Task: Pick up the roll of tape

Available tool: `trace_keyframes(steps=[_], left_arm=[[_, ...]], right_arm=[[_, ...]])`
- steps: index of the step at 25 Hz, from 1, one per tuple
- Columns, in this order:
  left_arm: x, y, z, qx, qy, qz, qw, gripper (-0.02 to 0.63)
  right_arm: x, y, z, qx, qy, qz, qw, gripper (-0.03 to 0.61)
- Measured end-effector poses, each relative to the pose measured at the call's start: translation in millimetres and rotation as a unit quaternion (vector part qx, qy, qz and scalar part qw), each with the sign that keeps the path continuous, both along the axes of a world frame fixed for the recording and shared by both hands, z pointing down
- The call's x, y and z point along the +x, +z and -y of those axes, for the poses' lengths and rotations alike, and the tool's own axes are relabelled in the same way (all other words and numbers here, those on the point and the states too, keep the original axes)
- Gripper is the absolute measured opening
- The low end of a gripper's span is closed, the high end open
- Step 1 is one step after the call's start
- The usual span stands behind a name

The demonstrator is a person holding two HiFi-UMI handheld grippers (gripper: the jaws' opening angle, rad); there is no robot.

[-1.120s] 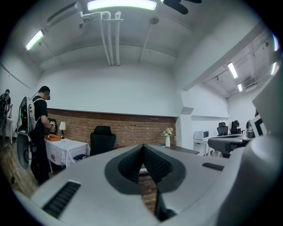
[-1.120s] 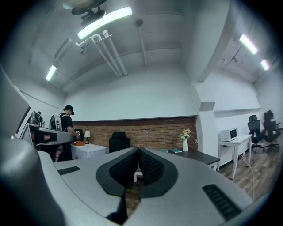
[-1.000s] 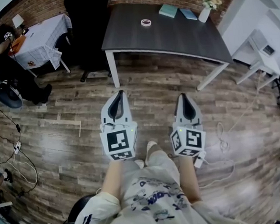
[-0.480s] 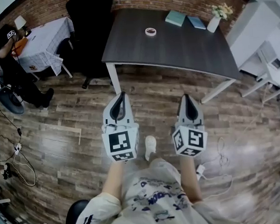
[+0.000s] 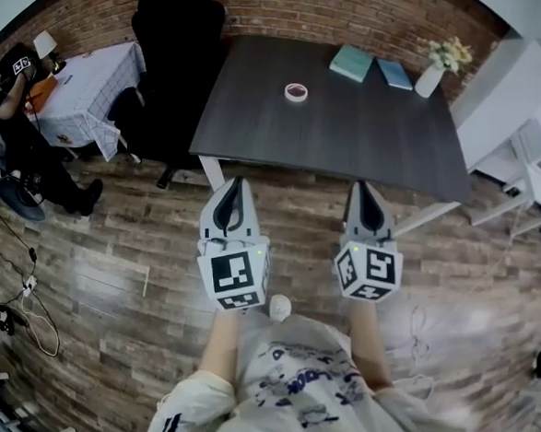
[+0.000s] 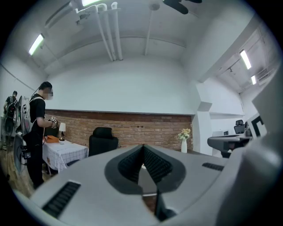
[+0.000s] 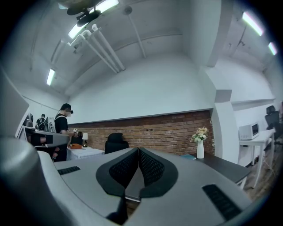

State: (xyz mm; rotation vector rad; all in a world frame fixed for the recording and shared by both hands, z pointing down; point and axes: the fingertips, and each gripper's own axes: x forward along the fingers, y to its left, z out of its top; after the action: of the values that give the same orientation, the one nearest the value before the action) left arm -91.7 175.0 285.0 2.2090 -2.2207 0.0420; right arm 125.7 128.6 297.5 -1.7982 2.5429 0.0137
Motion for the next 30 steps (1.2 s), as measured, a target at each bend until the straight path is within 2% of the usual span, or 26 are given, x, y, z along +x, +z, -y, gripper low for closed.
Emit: trace_keyframes(steps=[15,30], left_arm=[[2.1,21.5,115.9,-0.023,-0.005,-0.003,0.9997,0.003],[-4.9,38.9,279.4,-0.040,0.042,-0.001,0.9983,0.003]], right_arm=[[-8.3,21.0,112.0,-0.016,-0.020,-0.005,1.000,0.005],[-9.6,34.2,258.0,-0.027,0.034,0.003,0.999,0.004]])
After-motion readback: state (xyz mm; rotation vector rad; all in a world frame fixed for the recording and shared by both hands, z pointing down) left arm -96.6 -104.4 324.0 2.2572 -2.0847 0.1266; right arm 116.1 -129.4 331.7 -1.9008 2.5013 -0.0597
